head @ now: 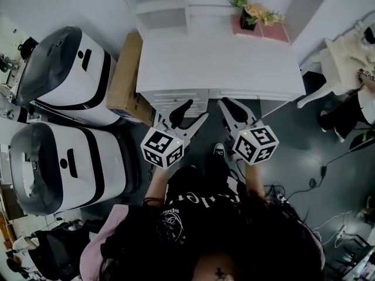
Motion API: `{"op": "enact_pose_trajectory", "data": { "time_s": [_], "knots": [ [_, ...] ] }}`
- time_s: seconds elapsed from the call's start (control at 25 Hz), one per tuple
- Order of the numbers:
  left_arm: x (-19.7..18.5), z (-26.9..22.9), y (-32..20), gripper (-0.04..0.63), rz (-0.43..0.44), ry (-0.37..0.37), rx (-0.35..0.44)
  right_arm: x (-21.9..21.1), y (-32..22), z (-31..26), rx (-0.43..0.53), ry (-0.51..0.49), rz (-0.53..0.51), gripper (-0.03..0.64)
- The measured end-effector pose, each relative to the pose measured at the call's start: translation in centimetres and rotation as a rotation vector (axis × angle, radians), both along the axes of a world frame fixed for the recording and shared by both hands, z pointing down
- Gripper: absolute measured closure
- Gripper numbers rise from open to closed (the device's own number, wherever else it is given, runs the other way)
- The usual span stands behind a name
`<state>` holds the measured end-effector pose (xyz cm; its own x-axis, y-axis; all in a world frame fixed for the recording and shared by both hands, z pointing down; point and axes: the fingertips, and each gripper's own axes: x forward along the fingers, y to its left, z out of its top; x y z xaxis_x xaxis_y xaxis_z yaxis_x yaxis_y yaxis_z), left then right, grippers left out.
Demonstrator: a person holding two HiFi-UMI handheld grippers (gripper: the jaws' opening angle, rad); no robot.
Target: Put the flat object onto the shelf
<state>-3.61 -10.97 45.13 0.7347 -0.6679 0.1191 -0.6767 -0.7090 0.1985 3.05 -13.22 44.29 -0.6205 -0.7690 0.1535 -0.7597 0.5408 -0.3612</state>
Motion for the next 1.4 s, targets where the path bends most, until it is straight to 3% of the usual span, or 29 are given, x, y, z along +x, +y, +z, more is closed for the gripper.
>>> {"op": "enact_pose_trajectory", "data": {
  "time_s": [0.32, 0.8, 1.04, 1.4],
  "knots": [
    [-4.6, 0.9, 6.0, 0.392, 0.065, 0.014, 0.001, -4.7, 7.1, 1.0, -0.016, 0.012, 0.046, 0.541],
    [-5.7, 0.0, 9.6, 0.497, 0.101, 0.046, 0.038, -6.1, 12.1, 0.0, 0.016, 0.070, 0.069, 0.541],
    [-4.8, -1.1, 10.2, 0.530, 0.099, 0.035, 0.069, -4.8, 13.4, -0.7, 0.030, 0.075, 0.081, 0.541],
    [0.1, -2.1, 13.6, 0.549, 0.146, 0.024, 0.071, -1.3, 16.5, -1.2, 0.039, 0.090, 0.077, 0.541]
  ]
}}
